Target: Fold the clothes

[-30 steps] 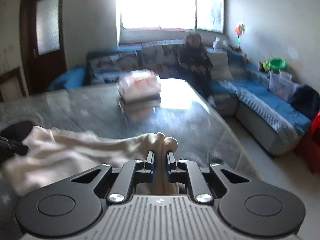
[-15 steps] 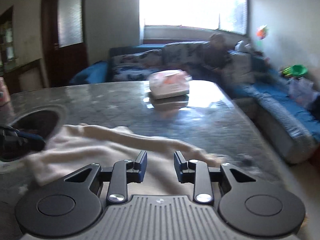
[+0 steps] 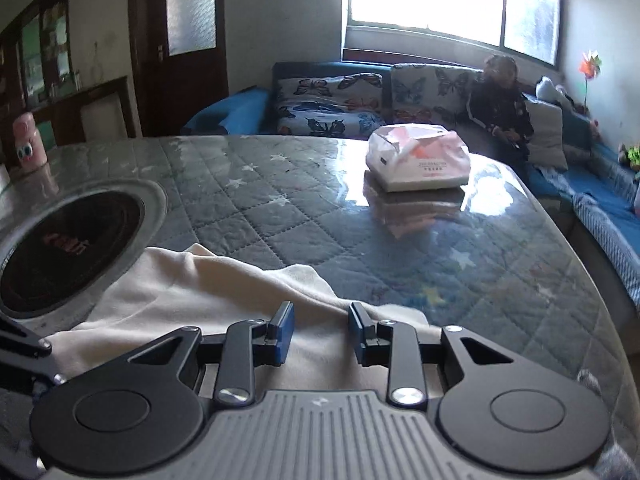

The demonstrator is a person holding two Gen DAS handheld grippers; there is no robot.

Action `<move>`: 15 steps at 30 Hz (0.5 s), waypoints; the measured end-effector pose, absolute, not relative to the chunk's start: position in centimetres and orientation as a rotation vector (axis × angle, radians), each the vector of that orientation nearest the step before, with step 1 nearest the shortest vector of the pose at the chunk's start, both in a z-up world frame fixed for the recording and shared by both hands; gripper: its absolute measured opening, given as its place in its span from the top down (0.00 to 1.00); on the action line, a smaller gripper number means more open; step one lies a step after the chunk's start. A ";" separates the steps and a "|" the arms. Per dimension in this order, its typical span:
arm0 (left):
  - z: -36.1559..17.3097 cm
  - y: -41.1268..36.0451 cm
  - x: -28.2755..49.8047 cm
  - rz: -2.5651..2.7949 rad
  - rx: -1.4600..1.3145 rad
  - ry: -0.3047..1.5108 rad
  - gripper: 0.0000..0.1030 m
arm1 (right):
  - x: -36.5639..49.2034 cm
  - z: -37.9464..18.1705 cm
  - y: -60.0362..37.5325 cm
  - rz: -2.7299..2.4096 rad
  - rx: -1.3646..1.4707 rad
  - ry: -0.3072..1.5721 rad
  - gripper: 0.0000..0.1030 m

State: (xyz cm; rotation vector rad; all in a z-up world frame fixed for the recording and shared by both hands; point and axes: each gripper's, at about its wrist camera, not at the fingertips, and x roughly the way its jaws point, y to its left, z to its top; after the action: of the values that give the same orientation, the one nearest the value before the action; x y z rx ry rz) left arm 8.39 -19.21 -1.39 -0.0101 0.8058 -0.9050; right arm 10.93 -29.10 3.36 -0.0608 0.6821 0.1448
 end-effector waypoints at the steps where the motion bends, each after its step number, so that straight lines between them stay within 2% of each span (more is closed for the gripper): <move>1: -1.5 -19.2 8.5 -0.910 -0.014 0.810 0.73 | 11.3 3.2 -29.0 0.147 -0.067 0.685 0.64; 5: -1.4 -18.9 8.4 -0.920 -0.028 0.815 0.70 | 12.1 2.9 -28.7 0.134 -0.073 0.679 0.58; 9: -0.8 -17.8 8.2 -0.898 -0.033 0.783 0.65 | 12.1 3.4 -28.7 0.141 -0.071 0.671 0.56; 10: -0.6 -17.4 8.3 -0.889 -0.035 0.775 0.65 | 11.7 3.7 -28.6 0.148 -0.073 0.664 0.54; 11: -0.6 -17.1 8.5 -0.880 -0.039 0.775 0.64 | 11.3 4.0 -28.4 0.160 -0.074 0.660 0.48; 15: -0.6 -16.2 9.2 -0.850 -0.048 0.775 0.64 | 9.5 4.8 -27.5 0.209 -0.115 0.652 0.44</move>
State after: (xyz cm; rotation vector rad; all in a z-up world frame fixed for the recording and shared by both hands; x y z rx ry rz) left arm 9.15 -16.16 -0.62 -0.0480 0.7750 -0.8501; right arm 9.51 -27.50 4.75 -0.1145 0.6517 0.2092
